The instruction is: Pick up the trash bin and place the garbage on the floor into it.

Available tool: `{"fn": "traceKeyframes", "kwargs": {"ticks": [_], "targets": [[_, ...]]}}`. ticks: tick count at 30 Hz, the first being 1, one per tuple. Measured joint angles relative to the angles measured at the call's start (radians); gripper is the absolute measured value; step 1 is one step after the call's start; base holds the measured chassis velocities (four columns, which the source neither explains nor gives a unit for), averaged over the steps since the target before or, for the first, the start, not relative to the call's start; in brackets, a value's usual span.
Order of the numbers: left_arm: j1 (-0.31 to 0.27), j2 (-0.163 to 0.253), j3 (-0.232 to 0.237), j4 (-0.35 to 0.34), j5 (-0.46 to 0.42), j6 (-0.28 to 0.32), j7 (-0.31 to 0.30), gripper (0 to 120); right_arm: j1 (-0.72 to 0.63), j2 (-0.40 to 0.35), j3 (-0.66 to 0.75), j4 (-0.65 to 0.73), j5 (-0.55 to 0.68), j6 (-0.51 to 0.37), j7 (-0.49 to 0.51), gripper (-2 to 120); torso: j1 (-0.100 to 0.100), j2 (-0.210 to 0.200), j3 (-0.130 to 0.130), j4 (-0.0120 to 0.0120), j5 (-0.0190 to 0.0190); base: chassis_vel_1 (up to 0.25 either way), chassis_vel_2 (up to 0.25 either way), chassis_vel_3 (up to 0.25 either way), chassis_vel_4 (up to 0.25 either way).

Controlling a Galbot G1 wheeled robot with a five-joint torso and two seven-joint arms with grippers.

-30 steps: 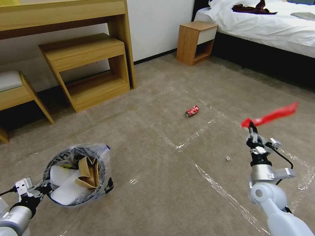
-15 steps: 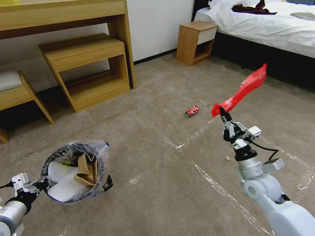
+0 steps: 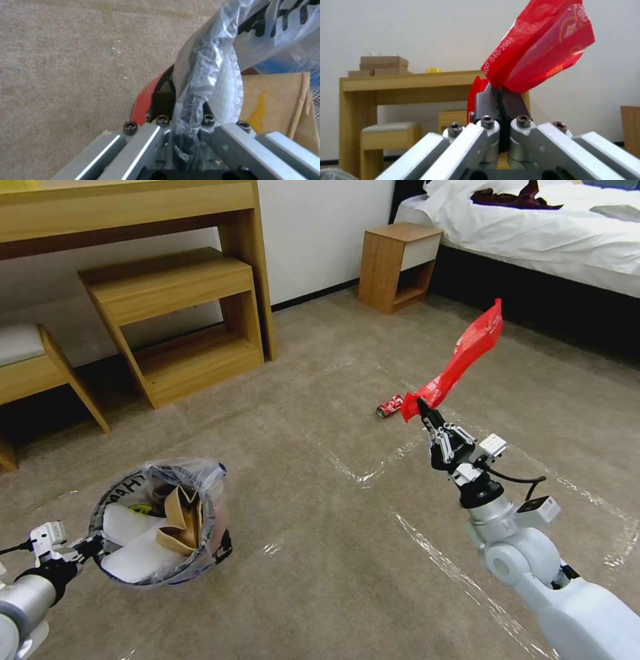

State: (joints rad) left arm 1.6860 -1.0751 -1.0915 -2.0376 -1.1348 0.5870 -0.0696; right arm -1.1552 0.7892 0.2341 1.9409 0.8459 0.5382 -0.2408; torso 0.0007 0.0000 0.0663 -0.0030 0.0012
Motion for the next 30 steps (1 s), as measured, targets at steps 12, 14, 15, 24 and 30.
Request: {"fn": "traceKeyframes", "kwargs": {"ticks": [12,14,15,24,30], "targets": [[-0.011,0.031,0.023,-0.008,-0.03,0.026,-0.012,1,0.113,-0.078,-0.134,0.082,0.022,-0.047,0.009,0,0.0,0.0,0.0,0.0,0.0,0.0,0.0,0.0,0.0],[-0.01,0.04,0.027,-0.012,-0.038,0.034,-0.016,1,0.168,-0.118,-0.213,0.114,0.044,-0.062,0.011,0,0.0,0.0,0.0,-0.0001,0.0,0.0,0.0,0.0,0.0],[-0.01,0.04,0.027,-0.012,-0.038,0.034,-0.016,1,0.168,-0.118,-0.213,0.114,0.044,-0.062,0.011,0,0.0,0.0,0.0,-0.0001,0.0,0.0,0.0,0.0,0.0],[-0.008,0.05,0.043,-0.025,-0.052,0.046,-0.028,1,0.456,-0.174,-0.563,0.164,0.077,-0.115,0.029,0,0.0,0.0,0.0,0.0001,-0.0001,0.0,0.0,0.0,0.0],[-0.013,0.05,0.053,-0.027,-0.049,0.047,-0.032,1,0.604,-0.15,-0.772,0.171,0.093,-0.135,0.043,0,0.0,0.0,0.0,-0.0001,-0.0001,0.0,0.0,0.0,0.0]]}}
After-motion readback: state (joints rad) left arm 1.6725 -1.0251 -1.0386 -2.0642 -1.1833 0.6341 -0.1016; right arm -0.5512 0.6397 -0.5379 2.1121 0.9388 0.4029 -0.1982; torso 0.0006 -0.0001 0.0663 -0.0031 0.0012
